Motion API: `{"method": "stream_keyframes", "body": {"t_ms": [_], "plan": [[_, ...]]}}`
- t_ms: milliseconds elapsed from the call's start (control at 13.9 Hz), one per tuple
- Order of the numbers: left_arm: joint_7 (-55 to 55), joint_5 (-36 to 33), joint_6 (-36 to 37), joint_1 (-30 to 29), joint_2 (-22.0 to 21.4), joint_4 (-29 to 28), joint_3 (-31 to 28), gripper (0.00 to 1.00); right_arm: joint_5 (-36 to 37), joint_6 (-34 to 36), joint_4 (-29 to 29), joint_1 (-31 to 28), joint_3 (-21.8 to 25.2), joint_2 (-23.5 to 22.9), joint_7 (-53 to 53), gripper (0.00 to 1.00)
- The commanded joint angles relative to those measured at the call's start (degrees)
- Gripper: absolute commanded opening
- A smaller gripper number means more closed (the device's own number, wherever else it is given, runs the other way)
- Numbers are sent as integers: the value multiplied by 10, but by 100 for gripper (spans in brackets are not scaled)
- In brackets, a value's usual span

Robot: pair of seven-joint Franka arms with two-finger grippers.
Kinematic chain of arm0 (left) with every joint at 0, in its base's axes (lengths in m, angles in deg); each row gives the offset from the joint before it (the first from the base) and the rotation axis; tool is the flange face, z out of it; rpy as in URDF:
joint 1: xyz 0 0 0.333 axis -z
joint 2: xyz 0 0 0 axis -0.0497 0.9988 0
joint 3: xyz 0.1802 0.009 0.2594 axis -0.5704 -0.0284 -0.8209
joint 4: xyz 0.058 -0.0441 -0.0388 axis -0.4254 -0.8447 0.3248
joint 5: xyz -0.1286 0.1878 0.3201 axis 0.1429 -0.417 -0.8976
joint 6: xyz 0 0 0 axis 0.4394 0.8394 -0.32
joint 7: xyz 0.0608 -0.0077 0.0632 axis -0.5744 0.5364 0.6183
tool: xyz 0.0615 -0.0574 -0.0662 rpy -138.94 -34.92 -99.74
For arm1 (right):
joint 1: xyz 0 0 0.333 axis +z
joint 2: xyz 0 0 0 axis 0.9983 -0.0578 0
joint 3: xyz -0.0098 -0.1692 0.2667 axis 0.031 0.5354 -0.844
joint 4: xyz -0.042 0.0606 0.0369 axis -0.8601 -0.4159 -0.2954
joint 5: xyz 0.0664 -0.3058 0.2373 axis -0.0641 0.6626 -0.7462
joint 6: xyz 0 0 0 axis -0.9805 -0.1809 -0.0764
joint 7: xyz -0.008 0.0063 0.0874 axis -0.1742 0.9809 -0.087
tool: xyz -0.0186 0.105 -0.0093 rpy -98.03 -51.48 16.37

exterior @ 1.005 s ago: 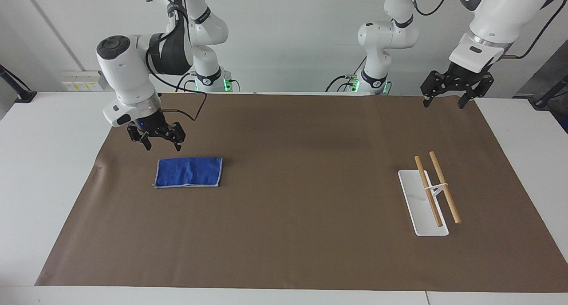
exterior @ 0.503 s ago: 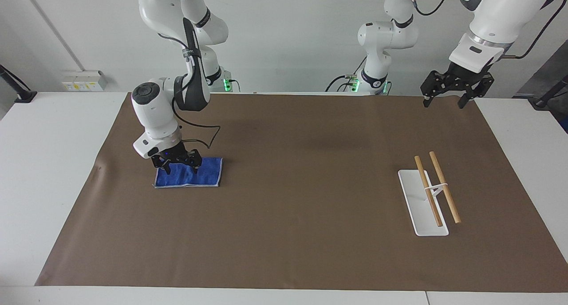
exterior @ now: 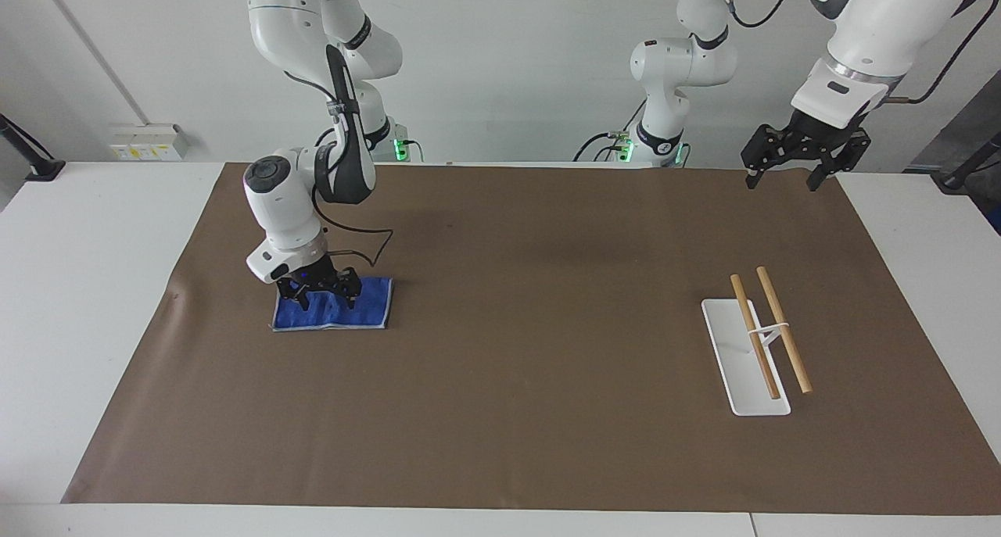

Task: Right arm passes towel to left arm to hang
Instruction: 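Reach the right gripper down to the blue towel and grasp it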

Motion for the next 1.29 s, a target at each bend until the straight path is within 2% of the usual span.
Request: {"method": "stream_keyframes", "body": {"t_ms": [0, 431, 503, 646, 718, 1005, 1221], "plan": [[-1, 8, 3, 2, -13, -15, -5, 100, -18, -13, 12, -11, -2, 0, -42, 100], [-1, 8, 3, 3, -13, -15, -5, 100, -18, -56, 39, -11, -3, -6, -59, 100], [-1, 8, 4, 3, -14, -15, -5, 100, -18, -56, 40, -11, -3, -5, -59, 81], [-1, 8, 3, 2, -14, -15, -5, 100, -19, -56, 40, -11, -2, -6, -53, 22], [-1, 8, 3, 2, -13, -15, -5, 100, -20, -54, 39, -11, -2, -6, -47, 0], [-1, 8, 3, 3, -14, -15, -5, 100, -20, -38, 22, -6, -3, -3, -30, 0], [-1, 8, 3, 2, -13, -15, -5, 100, -19, 74, -46, -4, -3, 8, -24, 0]]}}
